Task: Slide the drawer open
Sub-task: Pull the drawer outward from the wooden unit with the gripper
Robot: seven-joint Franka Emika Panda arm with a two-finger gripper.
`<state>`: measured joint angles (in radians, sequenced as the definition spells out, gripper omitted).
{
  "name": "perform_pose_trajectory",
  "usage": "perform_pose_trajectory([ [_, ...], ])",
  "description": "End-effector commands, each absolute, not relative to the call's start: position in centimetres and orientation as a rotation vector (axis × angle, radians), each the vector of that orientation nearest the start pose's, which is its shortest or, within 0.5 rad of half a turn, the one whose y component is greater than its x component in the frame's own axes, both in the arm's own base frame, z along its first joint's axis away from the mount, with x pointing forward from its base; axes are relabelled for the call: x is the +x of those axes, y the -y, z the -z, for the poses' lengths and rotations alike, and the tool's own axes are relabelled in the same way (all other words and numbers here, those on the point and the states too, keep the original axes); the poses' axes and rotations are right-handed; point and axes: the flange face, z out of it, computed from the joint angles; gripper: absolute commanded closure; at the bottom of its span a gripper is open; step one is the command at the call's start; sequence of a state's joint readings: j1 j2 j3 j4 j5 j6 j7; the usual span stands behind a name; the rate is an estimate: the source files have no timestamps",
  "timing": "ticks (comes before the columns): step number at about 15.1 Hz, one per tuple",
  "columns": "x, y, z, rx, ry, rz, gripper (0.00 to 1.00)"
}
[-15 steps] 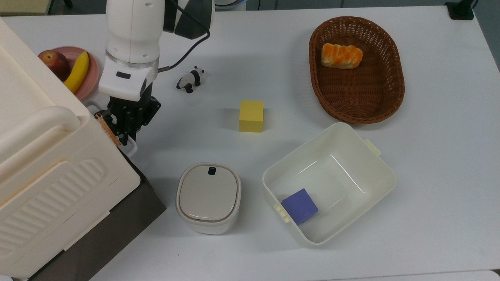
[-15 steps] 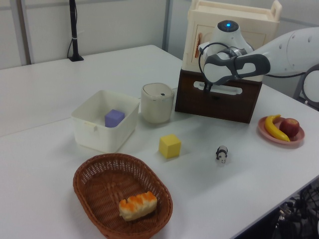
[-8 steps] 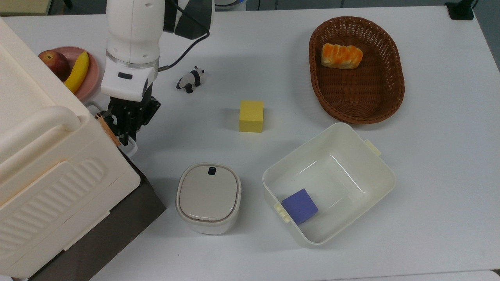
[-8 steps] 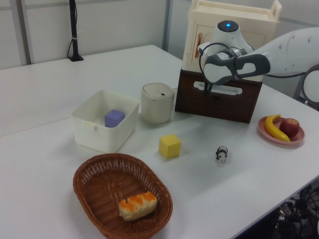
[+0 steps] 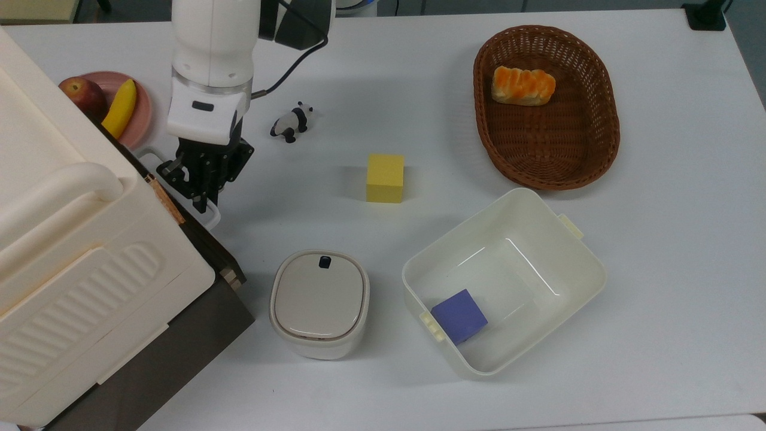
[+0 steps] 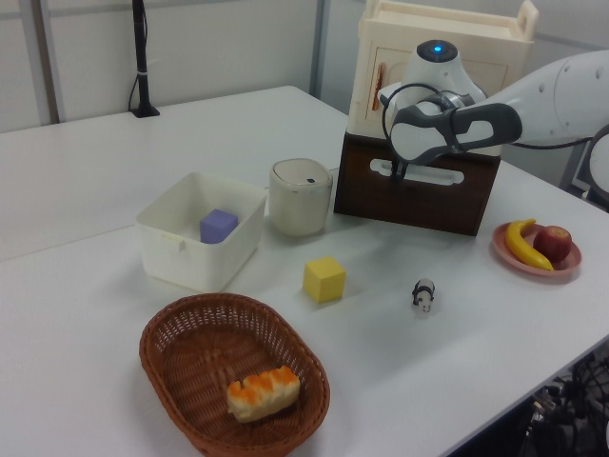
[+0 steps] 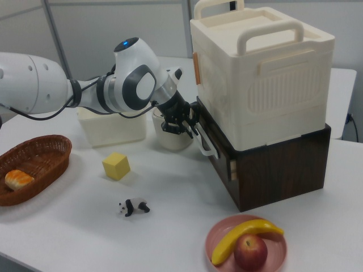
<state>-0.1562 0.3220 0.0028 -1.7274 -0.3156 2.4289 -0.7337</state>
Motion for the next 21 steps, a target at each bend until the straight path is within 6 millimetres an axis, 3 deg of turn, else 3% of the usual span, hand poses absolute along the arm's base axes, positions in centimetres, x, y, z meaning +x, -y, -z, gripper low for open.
perform_pose_trajectory([
  [1, 64.0, 9.2, -44.9, -3.222, 1.362, 0.410, 0.89],
  [8, 61.1, 6.8, -45.7, -3.190, 1.392, 0.305, 0.89],
  [9, 61.0, 5.7, -45.5, -3.174, 1.413, 0.275, 0.89],
  [14, 60.4, 4.1, -45.7, -3.151, 1.441, 0.204, 0.89],
  [21, 60.8, 3.6, -44.0, -3.132, 1.461, 0.161, 0.89],
])
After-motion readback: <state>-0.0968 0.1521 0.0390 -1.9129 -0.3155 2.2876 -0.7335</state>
